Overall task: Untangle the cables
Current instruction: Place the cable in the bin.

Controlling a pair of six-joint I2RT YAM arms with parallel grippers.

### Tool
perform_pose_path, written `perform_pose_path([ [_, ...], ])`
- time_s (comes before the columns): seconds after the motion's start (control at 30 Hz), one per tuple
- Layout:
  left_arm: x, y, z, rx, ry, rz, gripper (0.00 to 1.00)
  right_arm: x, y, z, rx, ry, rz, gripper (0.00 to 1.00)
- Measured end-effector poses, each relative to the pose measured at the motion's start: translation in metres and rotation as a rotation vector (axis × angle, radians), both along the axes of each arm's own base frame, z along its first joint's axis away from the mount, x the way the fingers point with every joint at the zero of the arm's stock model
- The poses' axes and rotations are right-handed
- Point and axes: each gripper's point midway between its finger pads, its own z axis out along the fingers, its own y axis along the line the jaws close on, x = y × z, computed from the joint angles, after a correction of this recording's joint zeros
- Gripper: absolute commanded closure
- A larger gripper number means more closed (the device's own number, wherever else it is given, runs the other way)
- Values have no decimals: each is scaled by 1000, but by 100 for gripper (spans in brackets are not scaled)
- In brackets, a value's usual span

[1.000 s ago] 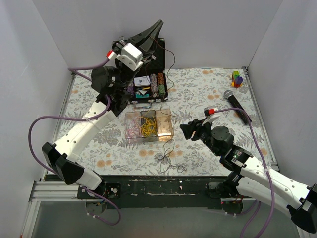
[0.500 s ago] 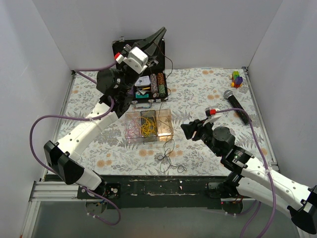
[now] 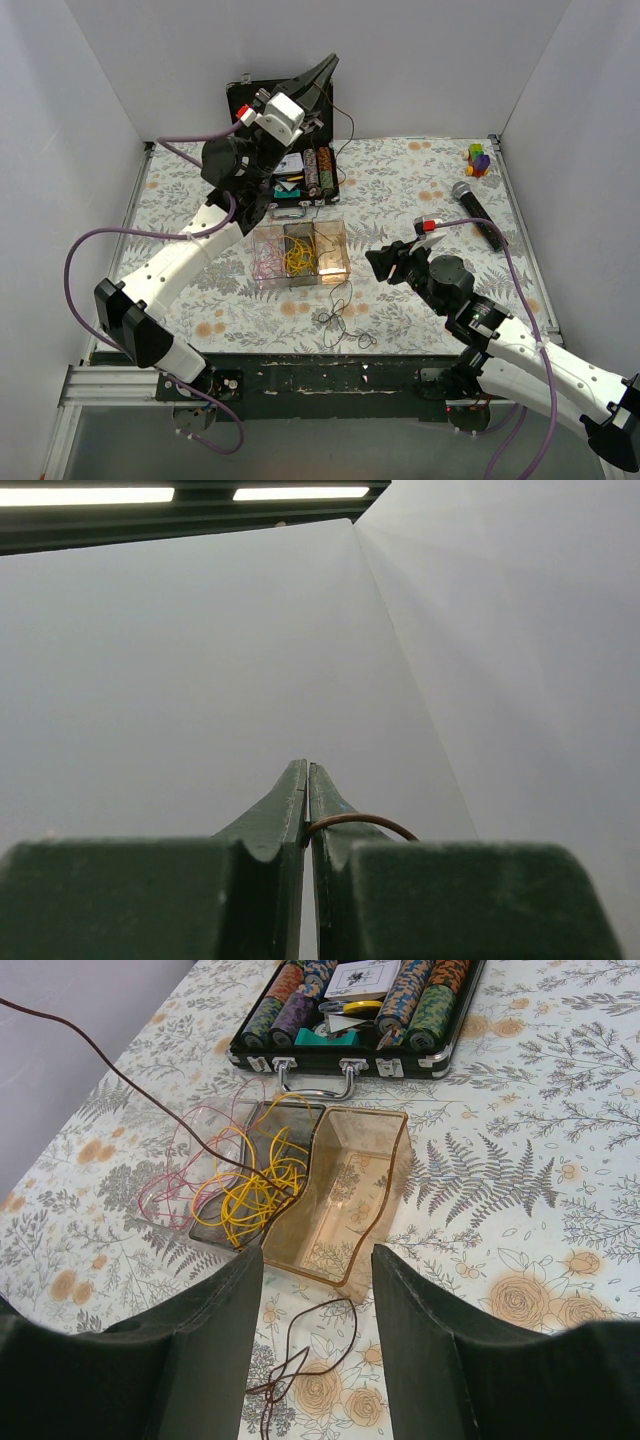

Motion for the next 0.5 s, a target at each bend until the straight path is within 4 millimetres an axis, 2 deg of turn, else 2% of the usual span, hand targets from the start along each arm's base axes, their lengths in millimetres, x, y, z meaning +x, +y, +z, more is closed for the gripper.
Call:
perform_pose_path([
  [0.5, 4, 6, 18, -25, -44, 38, 100, 0, 0, 0, 1, -1, 0, 46],
])
